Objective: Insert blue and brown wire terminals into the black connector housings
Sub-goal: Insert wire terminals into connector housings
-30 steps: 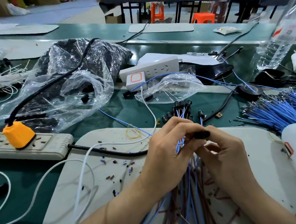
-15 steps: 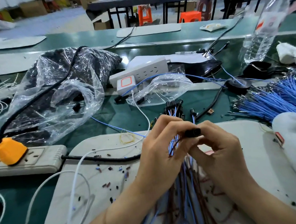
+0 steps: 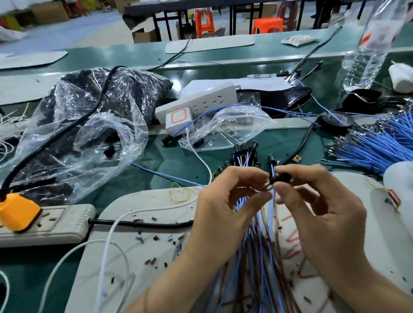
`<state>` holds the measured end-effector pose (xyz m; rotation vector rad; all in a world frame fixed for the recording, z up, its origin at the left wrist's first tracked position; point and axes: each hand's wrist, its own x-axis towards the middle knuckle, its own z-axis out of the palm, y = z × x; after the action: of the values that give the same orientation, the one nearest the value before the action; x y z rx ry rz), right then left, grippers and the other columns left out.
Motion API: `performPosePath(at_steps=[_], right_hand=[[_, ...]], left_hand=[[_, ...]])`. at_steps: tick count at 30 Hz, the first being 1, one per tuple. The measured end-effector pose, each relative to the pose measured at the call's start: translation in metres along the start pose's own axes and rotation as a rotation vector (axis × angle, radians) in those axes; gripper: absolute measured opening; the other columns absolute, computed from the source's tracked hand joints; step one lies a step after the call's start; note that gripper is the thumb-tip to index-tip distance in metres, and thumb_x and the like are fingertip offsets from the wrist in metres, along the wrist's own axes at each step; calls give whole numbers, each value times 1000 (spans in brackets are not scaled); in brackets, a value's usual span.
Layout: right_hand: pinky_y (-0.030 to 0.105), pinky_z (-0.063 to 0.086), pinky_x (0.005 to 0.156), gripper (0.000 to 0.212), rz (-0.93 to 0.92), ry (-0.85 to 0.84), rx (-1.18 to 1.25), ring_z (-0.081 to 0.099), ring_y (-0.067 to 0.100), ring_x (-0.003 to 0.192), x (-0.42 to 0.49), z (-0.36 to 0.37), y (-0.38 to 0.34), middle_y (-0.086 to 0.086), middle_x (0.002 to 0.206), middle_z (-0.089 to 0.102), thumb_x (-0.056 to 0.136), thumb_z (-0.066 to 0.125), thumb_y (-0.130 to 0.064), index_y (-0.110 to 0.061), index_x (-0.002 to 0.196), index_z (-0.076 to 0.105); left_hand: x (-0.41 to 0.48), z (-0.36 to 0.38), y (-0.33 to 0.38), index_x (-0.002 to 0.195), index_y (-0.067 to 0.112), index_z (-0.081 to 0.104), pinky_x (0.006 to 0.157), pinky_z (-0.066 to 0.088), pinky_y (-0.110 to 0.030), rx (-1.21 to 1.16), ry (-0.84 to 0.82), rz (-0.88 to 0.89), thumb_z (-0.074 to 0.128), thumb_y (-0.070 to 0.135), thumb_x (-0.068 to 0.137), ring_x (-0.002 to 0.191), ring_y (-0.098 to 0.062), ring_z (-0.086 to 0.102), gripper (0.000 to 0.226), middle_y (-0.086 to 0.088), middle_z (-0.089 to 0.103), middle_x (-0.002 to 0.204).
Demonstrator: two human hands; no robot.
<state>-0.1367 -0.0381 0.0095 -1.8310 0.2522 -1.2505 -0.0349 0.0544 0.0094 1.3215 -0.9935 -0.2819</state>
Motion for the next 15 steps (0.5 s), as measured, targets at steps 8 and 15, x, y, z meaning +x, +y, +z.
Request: performPosePath(at_steps=[8, 15], right_hand=[[20, 52, 71, 12, -30, -58, -16, 65, 11, 81, 2, 1, -1, -8, 86, 64, 83, 66, -26, -28, 95, 64], [37, 54, 68, 11, -82, -83, -60, 63, 16, 78, 1, 0, -1, -1, 86, 62, 84, 67, -23, -24, 95, 64]], left_hand=[[0, 0, -1, 85, 17, 62, 70, 50, -19, -82, -39, -86, 62, -1, 84, 70, -3, 62, 18, 10, 65, 74], [0, 4, 3, 86, 8, 60, 75, 52, -22, -283, -64, -182, 63, 17, 74, 75, -11, 60, 15, -3, 64, 79]])
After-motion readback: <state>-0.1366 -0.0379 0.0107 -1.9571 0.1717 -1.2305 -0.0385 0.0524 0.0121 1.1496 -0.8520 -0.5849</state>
